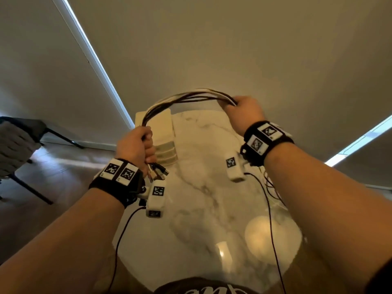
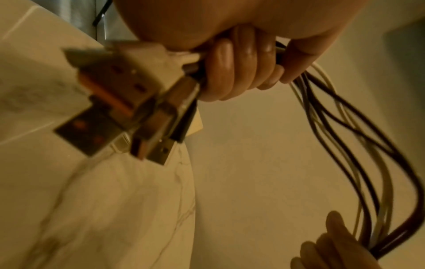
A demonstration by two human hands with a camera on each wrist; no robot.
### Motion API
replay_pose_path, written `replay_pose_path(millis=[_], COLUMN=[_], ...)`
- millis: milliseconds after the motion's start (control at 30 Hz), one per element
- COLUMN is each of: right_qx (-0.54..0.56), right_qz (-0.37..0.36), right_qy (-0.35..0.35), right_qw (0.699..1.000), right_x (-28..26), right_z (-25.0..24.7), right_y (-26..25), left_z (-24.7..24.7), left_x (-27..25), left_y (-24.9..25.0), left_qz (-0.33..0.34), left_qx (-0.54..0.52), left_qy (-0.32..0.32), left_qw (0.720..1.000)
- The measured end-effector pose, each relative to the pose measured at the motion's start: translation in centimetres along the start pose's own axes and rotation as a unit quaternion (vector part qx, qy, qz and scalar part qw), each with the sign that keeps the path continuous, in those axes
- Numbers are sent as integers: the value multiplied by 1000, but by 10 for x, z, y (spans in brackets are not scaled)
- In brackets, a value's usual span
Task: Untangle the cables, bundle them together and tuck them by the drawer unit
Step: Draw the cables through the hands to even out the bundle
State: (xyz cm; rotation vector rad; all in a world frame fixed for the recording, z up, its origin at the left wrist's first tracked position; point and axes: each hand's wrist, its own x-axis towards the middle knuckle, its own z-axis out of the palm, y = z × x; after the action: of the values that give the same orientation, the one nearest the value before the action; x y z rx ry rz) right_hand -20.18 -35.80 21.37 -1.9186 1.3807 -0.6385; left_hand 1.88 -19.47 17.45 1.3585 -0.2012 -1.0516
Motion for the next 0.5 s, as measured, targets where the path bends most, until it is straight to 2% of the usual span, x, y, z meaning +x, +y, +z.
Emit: replay_pose_path(millis=[100, 233, 300, 500], right_qx=[47, 20, -3, -128], right_qz=[20, 152, 191, 198], right_qy=[-47, -159, -205, -328], right_qw=[998, 975, 960, 915], right_x=[-7, -46, -69, -99], right_z=[51, 133, 163, 201], right_y=[-23, 16, 32, 46], left_z=[-26, -66, -83, -108], left_x=[12, 27, 34, 46], left_y=[6, -2, -7, -13], left_qz=[-12, -56, -74, -105], left_qx=[-6, 9, 20, 94], left_qy=[8, 11, 8, -29], left_qw=[1000, 998, 997, 990])
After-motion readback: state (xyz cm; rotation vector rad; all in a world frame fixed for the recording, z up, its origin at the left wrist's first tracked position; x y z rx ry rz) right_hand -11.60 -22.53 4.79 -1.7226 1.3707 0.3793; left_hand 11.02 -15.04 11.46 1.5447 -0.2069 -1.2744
